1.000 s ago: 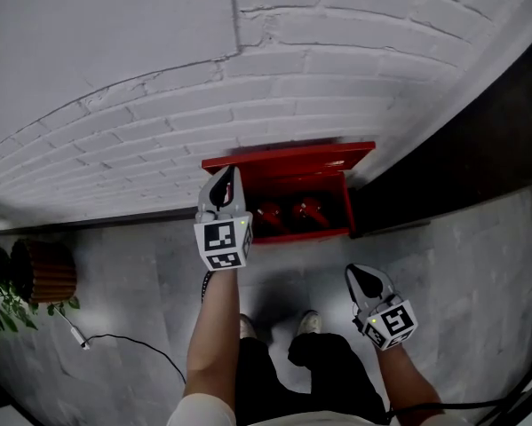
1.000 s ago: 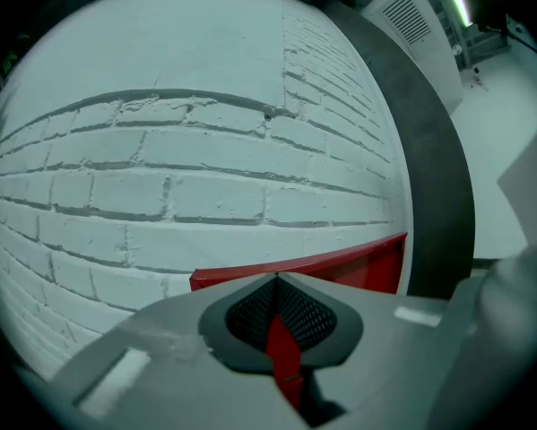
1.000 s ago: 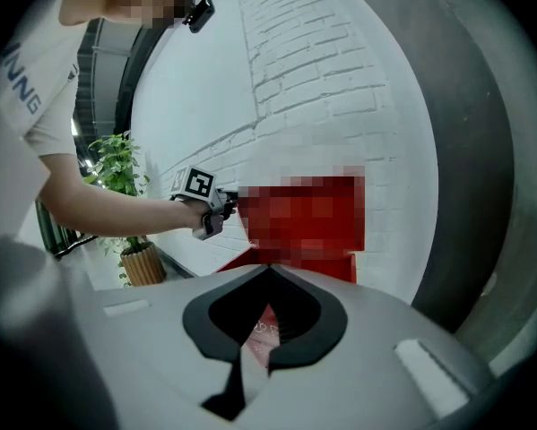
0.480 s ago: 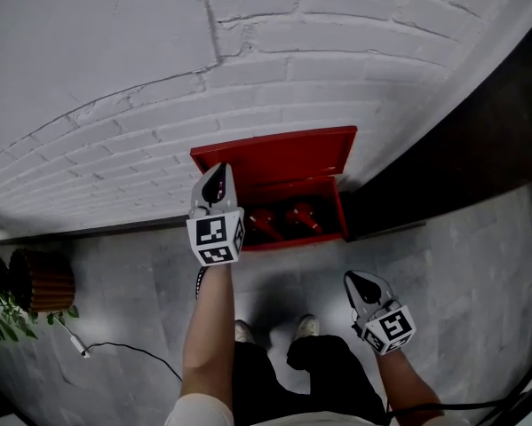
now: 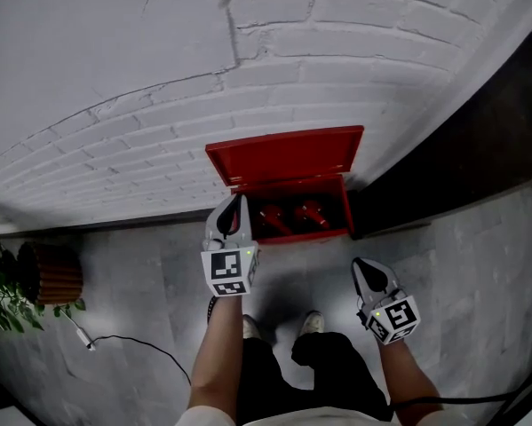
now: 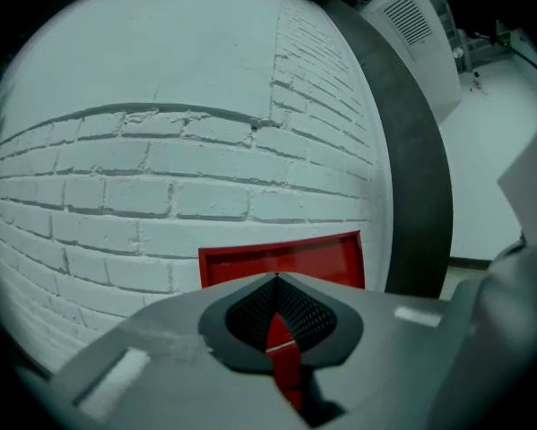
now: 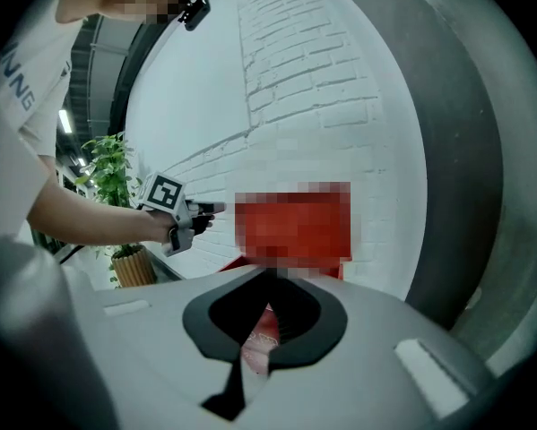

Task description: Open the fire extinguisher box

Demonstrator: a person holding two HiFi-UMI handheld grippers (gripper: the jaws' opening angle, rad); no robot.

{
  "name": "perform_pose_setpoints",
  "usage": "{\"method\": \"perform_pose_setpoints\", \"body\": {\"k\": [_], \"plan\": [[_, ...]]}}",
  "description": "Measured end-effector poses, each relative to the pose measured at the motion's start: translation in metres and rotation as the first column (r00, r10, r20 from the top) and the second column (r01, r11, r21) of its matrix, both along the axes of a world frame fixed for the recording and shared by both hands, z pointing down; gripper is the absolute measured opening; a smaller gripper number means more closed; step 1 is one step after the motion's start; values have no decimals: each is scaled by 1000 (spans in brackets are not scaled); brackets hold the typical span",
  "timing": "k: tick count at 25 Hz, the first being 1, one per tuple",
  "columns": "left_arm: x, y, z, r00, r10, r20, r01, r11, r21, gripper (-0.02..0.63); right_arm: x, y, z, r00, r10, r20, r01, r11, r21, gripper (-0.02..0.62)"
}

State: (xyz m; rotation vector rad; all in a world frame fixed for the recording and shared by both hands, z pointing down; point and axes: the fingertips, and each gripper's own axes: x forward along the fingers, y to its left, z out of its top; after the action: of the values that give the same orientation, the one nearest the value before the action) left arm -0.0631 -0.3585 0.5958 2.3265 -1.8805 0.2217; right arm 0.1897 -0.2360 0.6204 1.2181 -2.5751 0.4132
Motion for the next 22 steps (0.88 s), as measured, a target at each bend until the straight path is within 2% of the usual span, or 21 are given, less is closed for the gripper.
{"method": "perform_pose_setpoints", "body": {"k": [6, 15, 22], "plan": [[-6, 48, -2, 1000, -6, -5, 5, 998, -62, 5, -8, -8, -21, 1000, 17, 5, -17, 999, 31, 6], [-3, 123, -56, 1000, 10, 4, -9, 993, -121, 5, -21, -4, -103, 998, 50, 33, -52, 996, 78, 6], [0, 160, -111, 1000, 15, -3, -15, 993, -116, 5, -27, 3, -168, 998, 53, 30, -57, 988, 141, 6]]}}
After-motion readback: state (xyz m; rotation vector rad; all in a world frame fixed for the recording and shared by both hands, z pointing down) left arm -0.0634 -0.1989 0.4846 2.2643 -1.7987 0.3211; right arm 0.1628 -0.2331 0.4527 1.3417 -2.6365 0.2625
